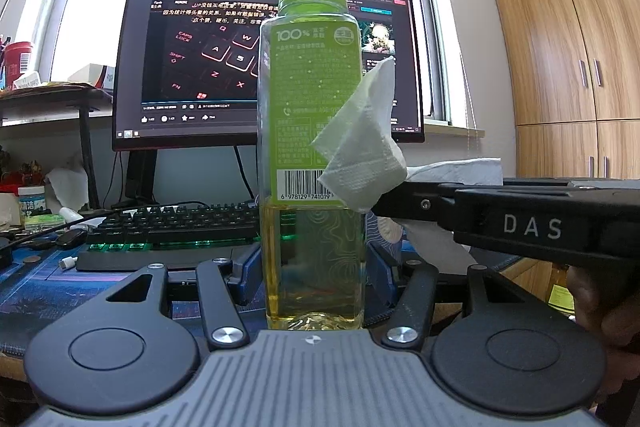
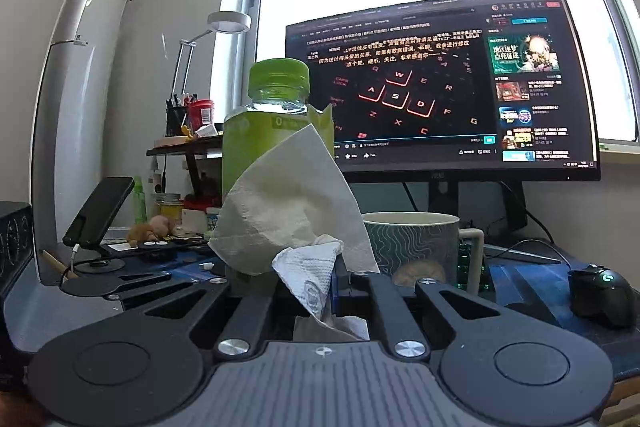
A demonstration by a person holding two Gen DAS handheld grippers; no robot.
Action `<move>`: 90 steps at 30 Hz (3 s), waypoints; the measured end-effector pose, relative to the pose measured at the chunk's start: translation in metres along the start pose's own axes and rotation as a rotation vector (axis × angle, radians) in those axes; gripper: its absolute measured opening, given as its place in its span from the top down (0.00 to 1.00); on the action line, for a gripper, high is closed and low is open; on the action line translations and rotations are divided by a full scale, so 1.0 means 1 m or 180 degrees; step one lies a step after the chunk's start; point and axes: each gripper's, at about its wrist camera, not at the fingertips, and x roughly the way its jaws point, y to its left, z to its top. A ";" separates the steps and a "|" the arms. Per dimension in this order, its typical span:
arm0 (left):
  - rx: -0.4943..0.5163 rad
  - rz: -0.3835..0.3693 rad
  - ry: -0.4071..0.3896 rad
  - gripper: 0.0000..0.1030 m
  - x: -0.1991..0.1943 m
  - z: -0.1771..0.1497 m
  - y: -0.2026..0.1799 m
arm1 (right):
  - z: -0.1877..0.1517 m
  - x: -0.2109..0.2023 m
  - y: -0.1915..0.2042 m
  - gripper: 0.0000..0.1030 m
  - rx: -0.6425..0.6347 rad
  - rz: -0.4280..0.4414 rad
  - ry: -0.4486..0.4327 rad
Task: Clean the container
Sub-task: 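Wipe the tissue down the bottle side beside the barcode, right gripper, then pull the right gripper with the tissue away from the bottle, then lower the bottle onto the desk and open the left gripper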
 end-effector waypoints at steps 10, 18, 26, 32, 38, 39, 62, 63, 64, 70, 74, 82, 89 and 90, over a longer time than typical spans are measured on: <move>-0.0018 0.0015 -0.0014 0.43 0.001 -0.001 0.000 | -0.003 -0.015 -0.021 0.91 0.0128 -0.0180 -0.0056; 0.0000 0.0071 -0.0022 0.43 0.004 -0.001 0.000 | -0.009 -0.025 -0.043 0.91 0.0265 -0.0459 -0.0073; -0.0052 0.0218 -0.0011 0.43 0.007 0.000 0.005 | -0.021 -0.026 -0.061 0.91 0.0319 -0.0905 0.0061; -0.0073 0.0301 -0.0017 0.43 0.008 0.000 0.003 | -0.034 -0.018 -0.071 0.91 0.0419 -0.1271 0.0145; -0.0069 0.0323 -0.0029 0.43 0.008 -0.001 0.002 | -0.051 -0.005 -0.074 0.91 0.0469 -0.1352 0.0189; -0.0068 0.0322 -0.0030 0.43 0.008 -0.001 0.002 | -0.052 -0.004 -0.075 0.91 0.0476 -0.1346 0.0202; -0.0053 0.0338 -0.0024 0.42 0.009 -0.001 0.001 | -0.054 -0.004 -0.075 0.35 0.0438 -0.1293 0.0094; -0.0059 0.0340 -0.0021 0.41 0.009 -0.001 0.001 | -0.053 -0.005 -0.075 0.34 0.0437 -0.1297 0.0084; -0.0065 0.0338 -0.0020 0.41 0.009 -0.001 0.002 | -0.053 -0.006 -0.075 0.33 0.0428 -0.1296 0.0077; -0.0040 0.0377 -0.0063 0.28 0.008 0.000 0.002 | -0.050 -0.008 -0.074 0.33 0.0411 -0.1253 0.0059; -0.0014 0.0357 -0.0140 0.22 0.004 0.001 0.000 | -0.050 -0.006 -0.073 0.32 0.0386 -0.1220 0.0095; -0.0038 0.0262 -0.0271 0.07 -0.008 0.004 0.002 | -0.048 -0.008 -0.072 0.31 0.0387 -0.1216 0.0098; -0.0158 0.0244 -0.0472 0.00 -0.031 0.014 0.012 | -0.043 -0.014 -0.072 0.30 0.0408 -0.1247 0.0074; -0.0185 0.0265 -0.0485 0.00 -0.033 0.016 0.015 | -0.043 -0.015 -0.072 0.30 0.0411 -0.1252 0.0069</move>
